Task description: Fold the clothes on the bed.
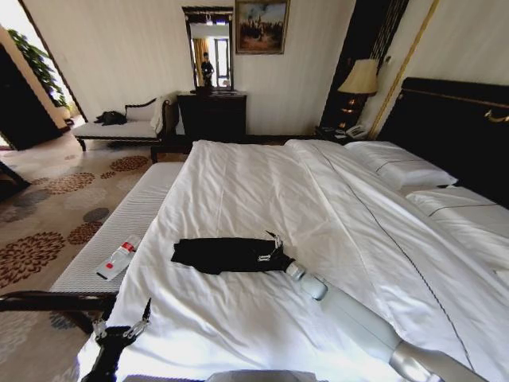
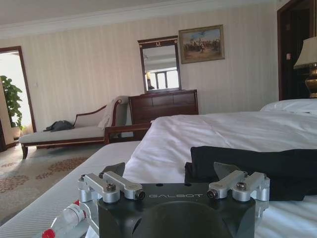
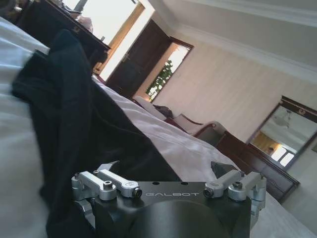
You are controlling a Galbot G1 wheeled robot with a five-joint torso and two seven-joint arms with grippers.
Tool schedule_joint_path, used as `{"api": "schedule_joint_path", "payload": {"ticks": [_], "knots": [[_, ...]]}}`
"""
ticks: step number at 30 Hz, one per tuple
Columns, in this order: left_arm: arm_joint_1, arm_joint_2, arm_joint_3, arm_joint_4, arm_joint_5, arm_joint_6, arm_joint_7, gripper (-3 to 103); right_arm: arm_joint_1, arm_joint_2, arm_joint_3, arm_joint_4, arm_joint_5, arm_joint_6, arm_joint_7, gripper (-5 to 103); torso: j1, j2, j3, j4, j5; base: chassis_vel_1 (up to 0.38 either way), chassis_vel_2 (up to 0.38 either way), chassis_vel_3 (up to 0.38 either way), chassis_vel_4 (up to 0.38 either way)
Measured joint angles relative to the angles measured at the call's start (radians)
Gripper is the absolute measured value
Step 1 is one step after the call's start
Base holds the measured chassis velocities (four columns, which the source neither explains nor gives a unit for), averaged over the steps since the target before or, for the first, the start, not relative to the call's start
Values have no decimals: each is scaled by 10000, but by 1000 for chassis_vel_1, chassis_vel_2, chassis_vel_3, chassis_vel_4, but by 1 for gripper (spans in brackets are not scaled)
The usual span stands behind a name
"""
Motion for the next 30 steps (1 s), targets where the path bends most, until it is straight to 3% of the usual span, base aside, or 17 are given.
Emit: {"api": "schedule_joint_path", "payload": {"ticks": [7,9,13,16,19,27,30], "knots": [[-1,0,0,0,-1,2,0,100,-780,-519,101,1586,-1293,150,242,100,-1,0,0,-2,2,0,0,0,0],[-1,0,1,0,-1,2,0,100,-763,-560,100,1780,-1207,79,271,100,-2,1,0,-2,0,0,0,0,0],[-1,1,1,0,-1,3,0,100,175,-560,-271,2044,-88,-410,413,100,-3,2,0,-2,0,0,0,0,0],[-2,1,2,0,-1,4,1,100,1683,-232,-1174,1149,807,-591,428,100,-1,1,1,3,0,0,0,0,0],[-2,1,2,0,-2,4,0,100,2326,119,-1901,278,1071,-550,364,100,1,0,2,2,2,0,0,0,0],[-3,2,2,1,-2,5,0,100,2923,1466,-2988,-1424,706,-127,249,100,0,1,2,2,1,0,0,0,0],[-3,1,2,1,-2,5,1,100,2900,1635,-3070,-1585,397,5,239,100,0,0,2,2,1,0,0,0,0]]}}
